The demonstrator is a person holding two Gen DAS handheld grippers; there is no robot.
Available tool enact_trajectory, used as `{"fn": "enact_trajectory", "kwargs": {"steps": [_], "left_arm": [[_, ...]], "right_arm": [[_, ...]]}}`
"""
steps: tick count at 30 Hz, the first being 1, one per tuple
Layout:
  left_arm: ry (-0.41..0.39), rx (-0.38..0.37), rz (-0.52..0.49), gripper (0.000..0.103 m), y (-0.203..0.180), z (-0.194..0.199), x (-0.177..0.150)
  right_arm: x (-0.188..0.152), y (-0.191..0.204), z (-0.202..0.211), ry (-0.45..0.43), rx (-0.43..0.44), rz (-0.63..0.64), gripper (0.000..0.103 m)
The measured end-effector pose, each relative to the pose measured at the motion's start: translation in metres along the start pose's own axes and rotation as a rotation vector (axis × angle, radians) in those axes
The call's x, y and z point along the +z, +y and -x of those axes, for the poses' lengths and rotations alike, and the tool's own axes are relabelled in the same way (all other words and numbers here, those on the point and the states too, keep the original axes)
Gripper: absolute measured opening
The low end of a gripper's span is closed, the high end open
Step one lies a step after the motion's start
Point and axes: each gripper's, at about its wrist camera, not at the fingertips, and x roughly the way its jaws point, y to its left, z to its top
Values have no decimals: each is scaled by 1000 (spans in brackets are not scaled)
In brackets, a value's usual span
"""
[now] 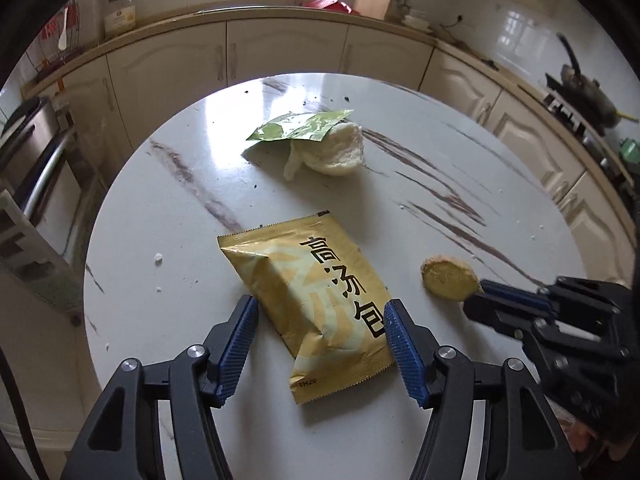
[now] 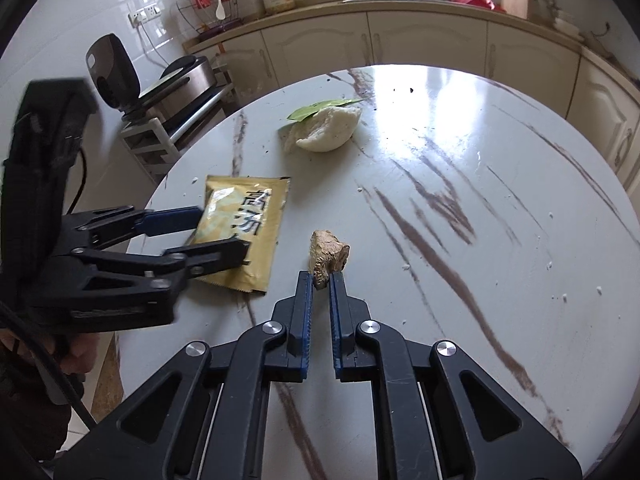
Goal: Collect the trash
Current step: 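Grasp the ginger root with the right gripper while the left grasps the yellow chip bag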
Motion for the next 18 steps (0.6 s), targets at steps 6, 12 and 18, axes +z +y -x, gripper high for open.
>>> {"fn": "enact_trajectory", "kwargs": {"steps": [6,12,18], "left_arm": [[-27,45,-70,48,-17,-5,-2],[-46,-26,-66,31,-13,2,-9],[-59,-67,-74,23,-12,8,-15]], "right_arm": [[-4,-1,-2,3,5,-17,9],[-5,-4,-7,6,-5,-38,9],[-4,-5,-7,-19,-18,-65,28]]}}
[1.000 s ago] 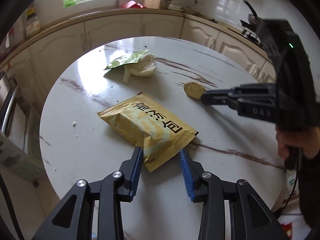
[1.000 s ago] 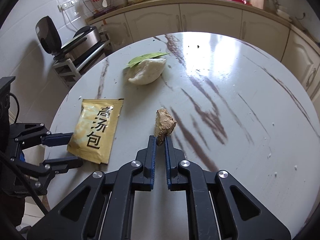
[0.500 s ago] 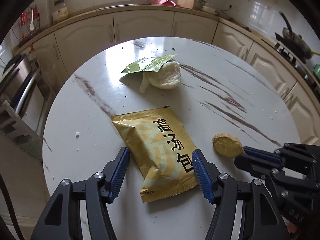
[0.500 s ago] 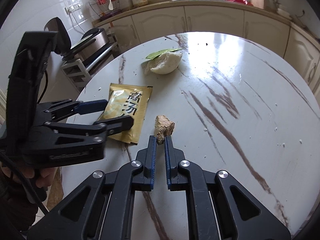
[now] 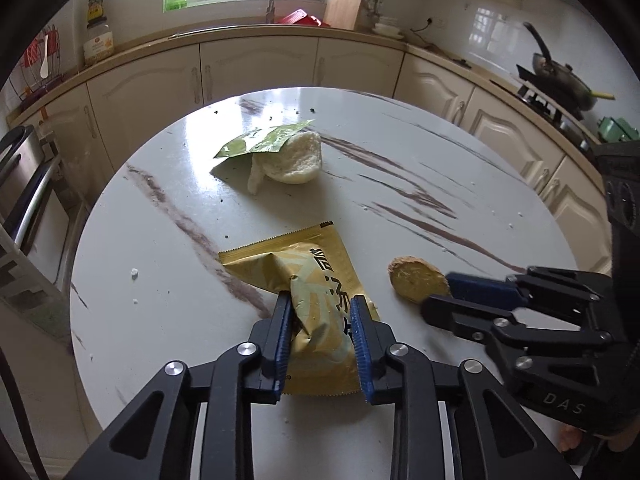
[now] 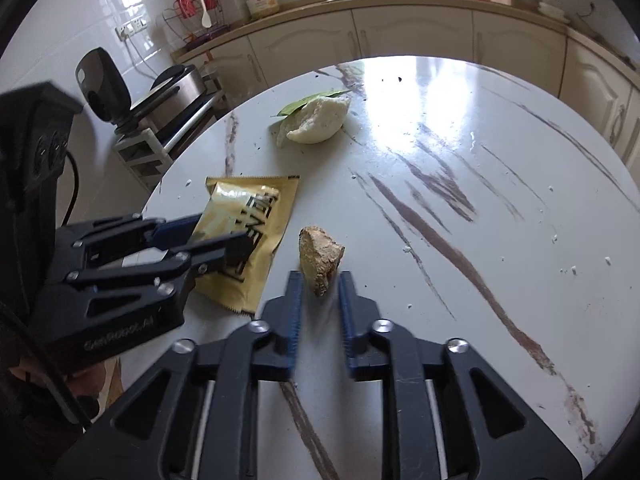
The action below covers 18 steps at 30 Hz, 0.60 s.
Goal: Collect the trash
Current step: 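Grasp the ginger root with the right gripper while the left grasps the yellow chip bag, then carry the ginger and yellow bag to the blue bin and open both grippers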
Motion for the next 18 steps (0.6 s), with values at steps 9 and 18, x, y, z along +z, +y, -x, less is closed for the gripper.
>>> {"fn": "enact_trajectory", "kwargs": {"steps": [9,18], "left_arm": [[-7,-42,-13,19,0,23,-13],[-35,-97,19,17,7,51,-25]], "right_arm": [[9,14,-10,1,-69,80,45],[10,33,6,-32,-74,96,19]]}}
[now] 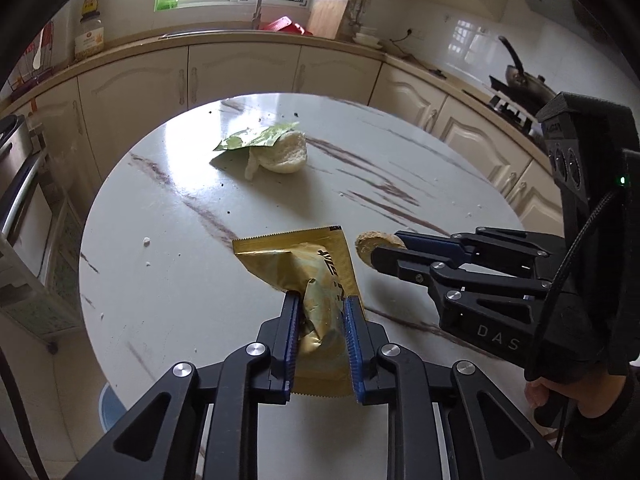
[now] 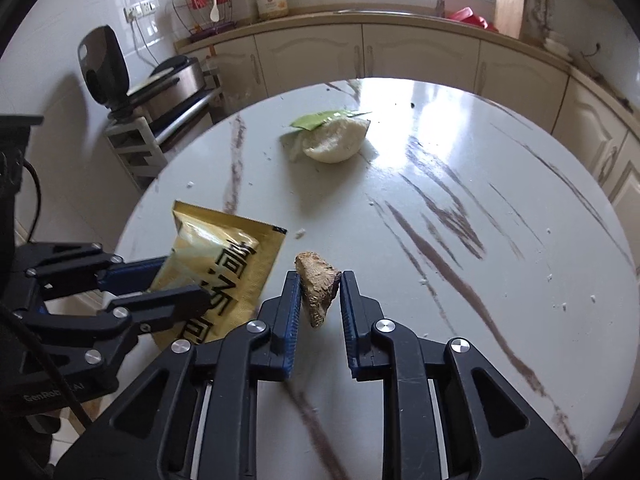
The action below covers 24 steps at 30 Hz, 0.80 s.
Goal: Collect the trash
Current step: 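Carry the ginger and yellow bag to the blue bin and open both grippers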
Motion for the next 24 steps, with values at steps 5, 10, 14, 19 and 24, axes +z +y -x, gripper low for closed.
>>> {"fn": "enact_trajectory", "kwargs": {"steps": [5,10,14,19,24], "left_arm": [[-27,-27,30,16,10,18,-8],[-78,-44,87,15,39,48,-23],[-105,-23,143,15,74,74,-43],[-130,59,217,15,132,117,-85],[-106,161,285,15,189,143,-127]], "right_arm": [[4,17,11,-19,16,-11,19],[10,50,16,-36,58,-5,19],[21,83,6,-29,113,5,19],[35,144,-15,-22,194,59,19],[41,217,-56,3,268,108,19]]}}
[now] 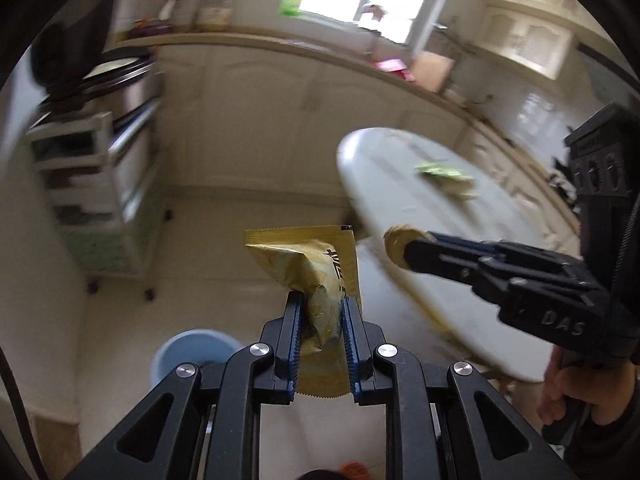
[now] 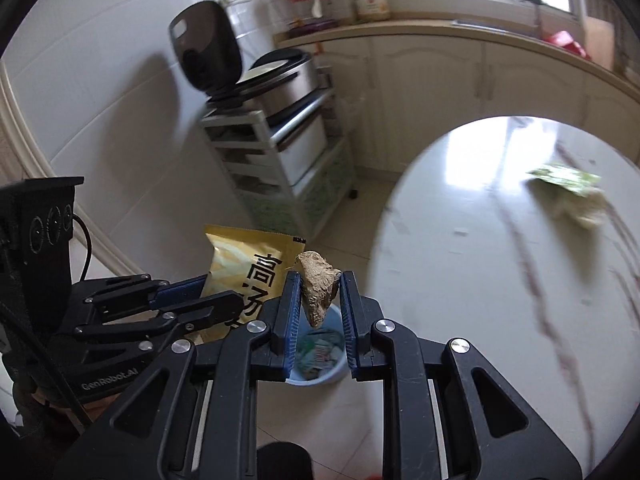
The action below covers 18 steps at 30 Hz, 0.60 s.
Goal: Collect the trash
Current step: 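Carry the ginger and yellow bag to the blue bin and open both grippers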
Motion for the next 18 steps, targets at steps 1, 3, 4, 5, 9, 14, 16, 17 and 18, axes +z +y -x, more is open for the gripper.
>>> {"fn": "enact_trajectory", "kwargs": {"steps": [1,3,4,5,9,14,16,17,18], "left_arm": [[13,16,21,15,14,-1,-5],[39,38,60,15,38,-7,-14],[57,48,77,15,49,-13,-18],[71,56,90,15,55,-18,-20],[141,93,133,16,85,-46,-27],[191,117,175,19,103,-80,-20],[207,120,194,27,108,-92,-17],[213,125,200,34,104,-100,-16],[216,141,211,50,107,-102,-15]], "right_arm": [[-1,10,-13,7,12,1,19],[-4,25,-37,25,14,7,19],[-6,29,-46,34,18,8,19],[-8,35,-59,51,28,8,19],[-16,47,-102,115,42,11,19],[-20,42,-138,159,44,-4,19],[-21,39,-151,181,50,-11,19],[-22,38,-158,189,55,-15,19],[-23,37,-164,198,55,-12,19]]}}
